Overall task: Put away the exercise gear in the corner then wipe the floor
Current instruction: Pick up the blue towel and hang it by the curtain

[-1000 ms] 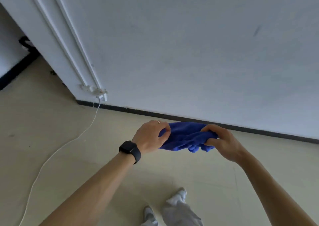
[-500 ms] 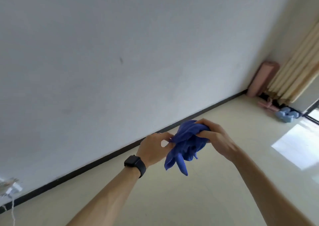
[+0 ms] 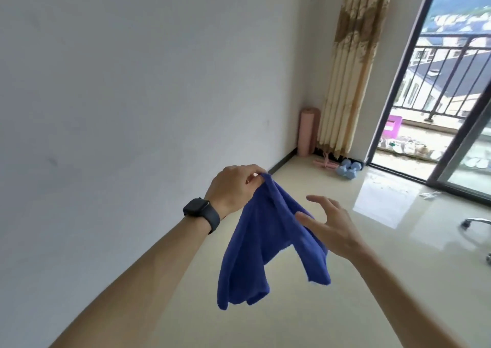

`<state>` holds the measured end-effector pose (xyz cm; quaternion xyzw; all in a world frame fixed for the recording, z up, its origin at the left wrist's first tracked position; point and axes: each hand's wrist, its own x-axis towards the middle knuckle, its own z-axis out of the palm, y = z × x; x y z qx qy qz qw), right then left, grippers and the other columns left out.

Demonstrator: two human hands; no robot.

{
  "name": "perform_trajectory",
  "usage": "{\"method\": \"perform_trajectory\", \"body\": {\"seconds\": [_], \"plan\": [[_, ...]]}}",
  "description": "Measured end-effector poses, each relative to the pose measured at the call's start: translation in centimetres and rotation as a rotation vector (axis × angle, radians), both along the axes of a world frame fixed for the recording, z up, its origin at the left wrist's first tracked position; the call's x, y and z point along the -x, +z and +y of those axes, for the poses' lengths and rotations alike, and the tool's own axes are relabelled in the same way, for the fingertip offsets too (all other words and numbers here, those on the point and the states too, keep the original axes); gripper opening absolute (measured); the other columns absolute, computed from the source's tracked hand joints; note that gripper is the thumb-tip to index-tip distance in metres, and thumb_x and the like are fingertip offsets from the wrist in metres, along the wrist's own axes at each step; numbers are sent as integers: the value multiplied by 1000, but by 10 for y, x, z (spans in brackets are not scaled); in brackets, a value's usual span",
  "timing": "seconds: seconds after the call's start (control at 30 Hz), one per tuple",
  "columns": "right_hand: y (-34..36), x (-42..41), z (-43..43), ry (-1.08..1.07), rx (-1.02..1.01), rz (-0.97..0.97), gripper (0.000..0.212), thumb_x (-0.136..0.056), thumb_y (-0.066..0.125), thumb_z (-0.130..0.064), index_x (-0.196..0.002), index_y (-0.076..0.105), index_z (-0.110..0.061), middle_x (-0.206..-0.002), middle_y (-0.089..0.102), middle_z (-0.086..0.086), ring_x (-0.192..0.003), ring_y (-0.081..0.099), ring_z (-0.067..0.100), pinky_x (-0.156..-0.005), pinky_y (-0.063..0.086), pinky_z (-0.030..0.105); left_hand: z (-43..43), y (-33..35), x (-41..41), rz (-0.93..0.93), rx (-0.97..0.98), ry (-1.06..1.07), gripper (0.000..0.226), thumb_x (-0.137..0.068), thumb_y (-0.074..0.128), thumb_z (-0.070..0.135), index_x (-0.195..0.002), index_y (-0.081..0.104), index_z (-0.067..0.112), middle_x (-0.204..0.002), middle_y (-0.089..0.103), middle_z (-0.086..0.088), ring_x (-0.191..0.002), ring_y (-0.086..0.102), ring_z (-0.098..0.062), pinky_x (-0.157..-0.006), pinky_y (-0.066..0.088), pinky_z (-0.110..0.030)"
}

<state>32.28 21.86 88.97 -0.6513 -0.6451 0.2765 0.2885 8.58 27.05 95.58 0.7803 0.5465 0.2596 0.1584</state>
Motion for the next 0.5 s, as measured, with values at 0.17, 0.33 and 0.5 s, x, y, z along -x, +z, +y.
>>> {"method": "perform_trajectory", "body": {"seconds": [0.17,0.33,0.5], "plan": [[37,-28,29,6,-170,153,59,-74,76,-59,-126,52,-47,-114,60,-28,-104,57,-3,-89,48,27,38,24,-83,182,-99,-157,25,-101,48,38,-117,66,37,-87,55,12,-88,55,-12,-78,50,-33],[48,-59,88,-72,-254,-47,19,-85,69,-48,-100,68,-37,-87,69,-21,-81,66,1,-74,56,32,94,28,-127,172,-84,-228,19,-96,53,43,-107,68,41,-86,61,11,-85,57,-10,-79,52,-35],[45,-93,160,-146,-276,57,8,-93,64,-31,-96,72,-29,-83,70,-18,-76,66,0,-72,56,29,167,17,-150,185,-124,-257,21,-97,53,48,-111,67,40,-88,61,8,-83,60,-11,-78,52,-32]]}}
